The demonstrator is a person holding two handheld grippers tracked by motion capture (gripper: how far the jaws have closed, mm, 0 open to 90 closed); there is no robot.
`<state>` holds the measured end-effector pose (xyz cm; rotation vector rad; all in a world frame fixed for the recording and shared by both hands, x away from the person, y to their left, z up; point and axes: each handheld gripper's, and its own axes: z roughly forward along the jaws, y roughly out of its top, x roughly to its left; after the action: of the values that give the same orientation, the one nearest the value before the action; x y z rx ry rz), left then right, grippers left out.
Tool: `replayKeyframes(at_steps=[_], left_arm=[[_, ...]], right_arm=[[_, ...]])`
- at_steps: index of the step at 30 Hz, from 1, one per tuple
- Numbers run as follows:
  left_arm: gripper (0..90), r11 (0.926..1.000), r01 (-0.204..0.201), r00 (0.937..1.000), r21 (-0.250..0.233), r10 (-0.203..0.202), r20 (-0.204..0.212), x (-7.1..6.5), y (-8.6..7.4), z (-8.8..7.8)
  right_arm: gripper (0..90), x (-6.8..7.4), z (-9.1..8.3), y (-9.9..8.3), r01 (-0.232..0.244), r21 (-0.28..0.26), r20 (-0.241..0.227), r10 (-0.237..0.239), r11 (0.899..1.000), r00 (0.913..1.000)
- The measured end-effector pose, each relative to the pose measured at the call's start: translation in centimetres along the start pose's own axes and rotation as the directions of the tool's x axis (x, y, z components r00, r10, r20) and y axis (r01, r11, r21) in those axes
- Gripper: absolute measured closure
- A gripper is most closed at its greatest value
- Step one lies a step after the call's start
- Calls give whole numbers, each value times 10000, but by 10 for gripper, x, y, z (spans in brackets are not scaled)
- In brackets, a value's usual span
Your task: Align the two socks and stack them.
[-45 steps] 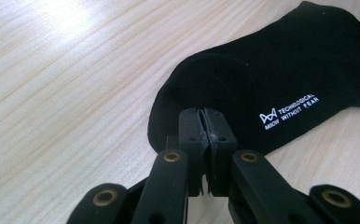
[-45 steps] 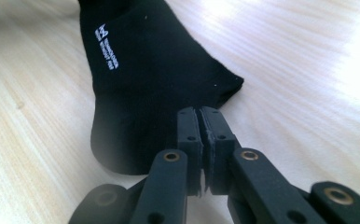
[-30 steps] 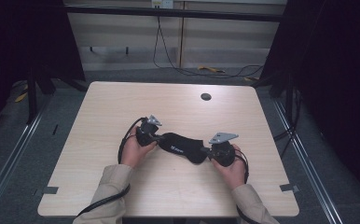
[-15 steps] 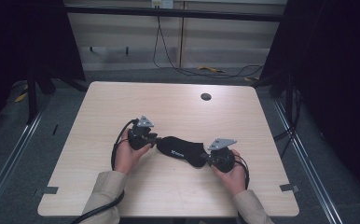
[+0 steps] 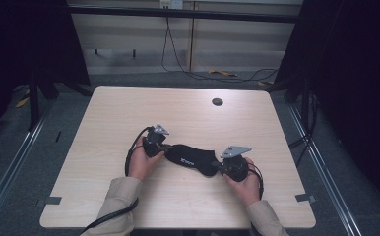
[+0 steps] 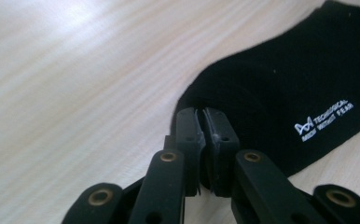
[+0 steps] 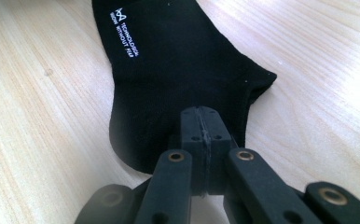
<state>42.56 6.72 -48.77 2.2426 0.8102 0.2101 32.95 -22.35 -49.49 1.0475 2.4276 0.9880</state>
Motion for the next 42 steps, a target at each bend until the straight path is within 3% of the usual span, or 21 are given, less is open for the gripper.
replayKeyframes(at_steps=[5, 7, 8, 9, 12, 14, 17, 20, 25, 32, 33, 36, 42], left_arm=[[853, 9990, -57, 9992, -439, 39, -408, 3, 5, -4], [749, 9986, -21, 9964, -525, -24, -853, 4, 2, 0], [707, 9986, -21, 9964, -525, -24, -853, 4, 2, 0], [708, 9986, 215, 9973, -488, -249, -695, 6, -3, 3], [707, 9963, 411, 9970, -756, -459, -630, 7, -7, 1], [708, 9974, 280, 9968, -662, -328, -730, 8, -6, -1], [735, 9935, 510, 9973, -1019, -560, -465, 9, -5, -3], [742, 9967, 304, 9995, -750, -307, -30, 4, -2, 2], [744, 9999, 118, 9995, -101, -121, -288, -1, -5, 9], [732, 9997, 234, 9994, -101, -236, -246, -8, -20, -4], [719, 9991, 428, 9989, -72, -429, -164, -10, -24, -9], [624, 9987, 485, 9984, -176, -490, -291, -10, -28, -14], [388, 9955, 756, 9969, -579, -767, -171, -10, -35, -21]], right_arm=[[898, 1, 0, 0, 39, 15, 27, -39, 10000, 10000], [899, 1, 0, 0, -41, 10, 29, 41, 10000, 10000], [899, 1, 0, 0, -41, 10, 29, 41, 10000, 10000], [898, 1, 0, -1, 45, -43, 30, -45, 10000, 10000], [899, 1, 0, -1, 71, -43, 35, -71, 10000, 10000], [899, 1, 0, -1, 69, -47, 24, -69, 10000, 10000], [899, 1, 0, 0, 74, -18, 50, -73, 10000, 10000], [899, 1, 0, 0, -27, -24, 29, 27, 10000, 10000], [898, 0, 0, -2, -32, -85, -25, 31, 10000, 10000], [897, 4, -5, -5, 36, -44, -373, -37, 10000, 9993], [893, 8, -6, -6, 41, -24, -569, -43, 10000, 9984], [872, 14, -8, -6, 116, 18, -765, -114, 9999, 9970], [786, 21, -10, -2, 132, -262, -703, -150, 9996, 9974]])
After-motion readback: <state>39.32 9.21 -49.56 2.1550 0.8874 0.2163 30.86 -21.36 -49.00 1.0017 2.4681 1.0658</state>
